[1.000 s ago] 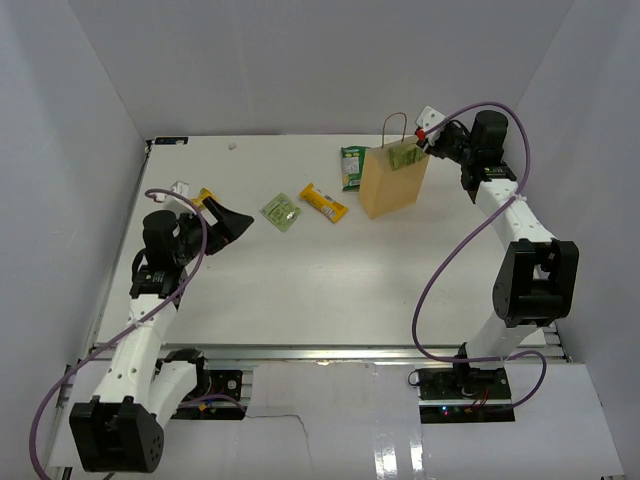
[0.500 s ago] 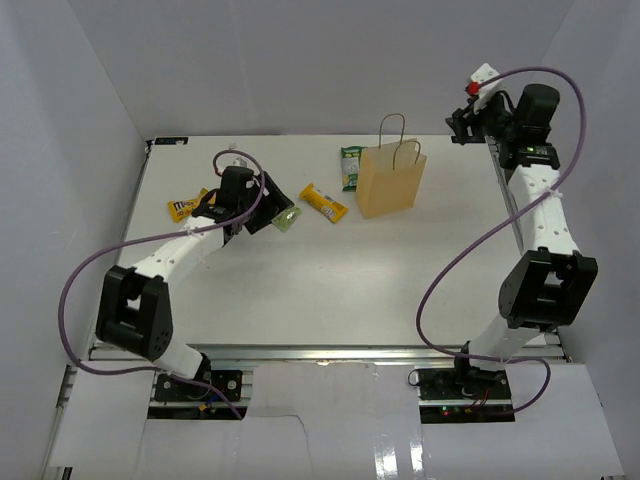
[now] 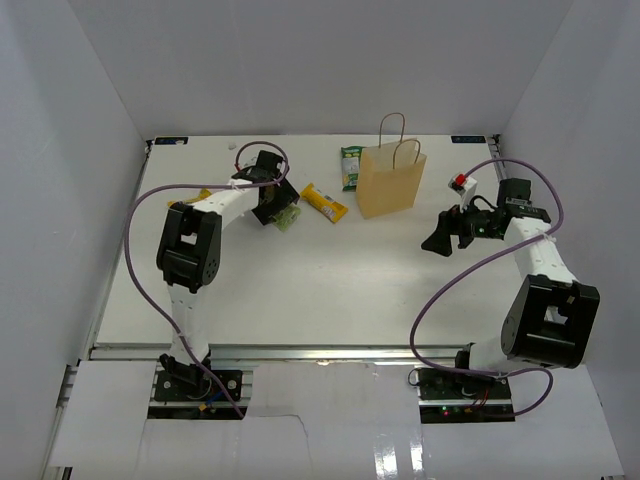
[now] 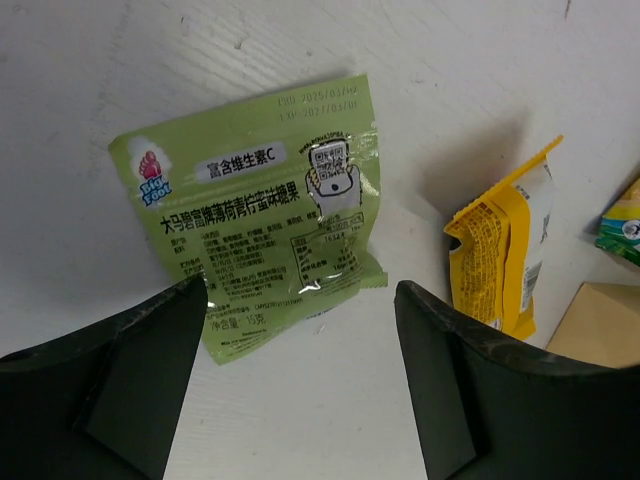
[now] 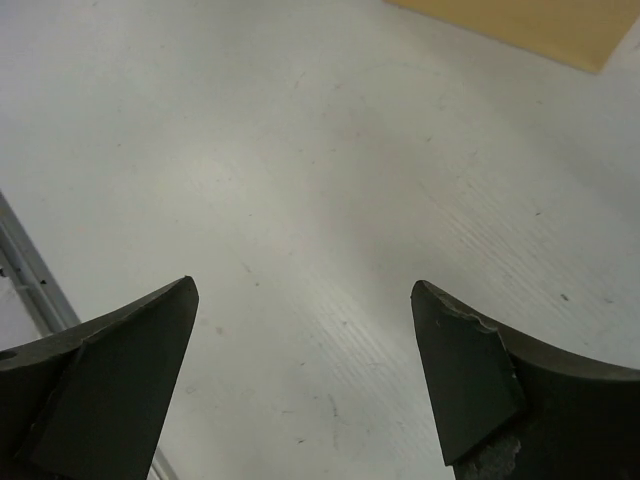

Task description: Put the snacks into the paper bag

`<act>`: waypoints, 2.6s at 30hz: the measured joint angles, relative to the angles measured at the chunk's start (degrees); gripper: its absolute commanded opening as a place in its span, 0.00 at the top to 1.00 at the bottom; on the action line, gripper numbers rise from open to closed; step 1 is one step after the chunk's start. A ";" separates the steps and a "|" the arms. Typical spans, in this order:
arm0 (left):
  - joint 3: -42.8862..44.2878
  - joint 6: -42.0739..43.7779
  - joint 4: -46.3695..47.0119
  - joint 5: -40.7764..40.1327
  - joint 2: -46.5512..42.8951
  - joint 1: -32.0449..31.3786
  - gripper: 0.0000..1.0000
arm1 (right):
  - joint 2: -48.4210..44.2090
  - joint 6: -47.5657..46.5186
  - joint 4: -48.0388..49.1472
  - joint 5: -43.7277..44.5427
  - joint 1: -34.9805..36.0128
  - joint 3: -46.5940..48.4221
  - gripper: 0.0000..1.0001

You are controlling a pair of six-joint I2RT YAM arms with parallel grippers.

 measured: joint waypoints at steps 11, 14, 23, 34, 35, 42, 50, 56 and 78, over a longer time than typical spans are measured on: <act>7.15 1.03 -4.28 -2.40 5.64 0.00 0.25 | -2.84 1.18 -1.22 -4.90 0.00 -1.70 0.05; 7.04 1.70 -4.48 -2.95 5.68 -0.02 0.32 | -2.84 1.57 -1.29 -5.42 0.11 -1.49 0.05; 3.26 4.92 -1.11 -2.93 4.48 0.00 0.74 | -2.82 2.05 -2.36 -6.12 1.18 0.09 0.05; -7.48 13.18 4.90 1.66 -3.13 -0.02 0.98 | -2.89 2.21 -2.71 -6.93 1.99 0.70 0.06; -9.01 14.34 5.55 2.40 -4.59 -0.04 1.00 | -2.91 2.14 -2.84 -6.93 2.01 0.70 0.06; -12.39 24.22 14.60 6.56 -17.73 -2.01 1.00 | -3.39 1.77 -3.82 -7.15 2.27 0.76 0.05; 1.95 33.24 25.14 5.97 -18.84 -11.54 1.00 | -3.61 1.75 -3.91 -7.10 2.29 1.55 0.06; 19.58 38.47 27.67 1.88 -6.82 -18.43 1.00 | -4.83 1.73 -3.91 -6.93 2.29 1.55 0.06; 31.93 46.31 30.29 -12.94 9.11 -24.81 0.90 | -6.82 1.86 -3.80 -6.91 2.29 0.87 0.06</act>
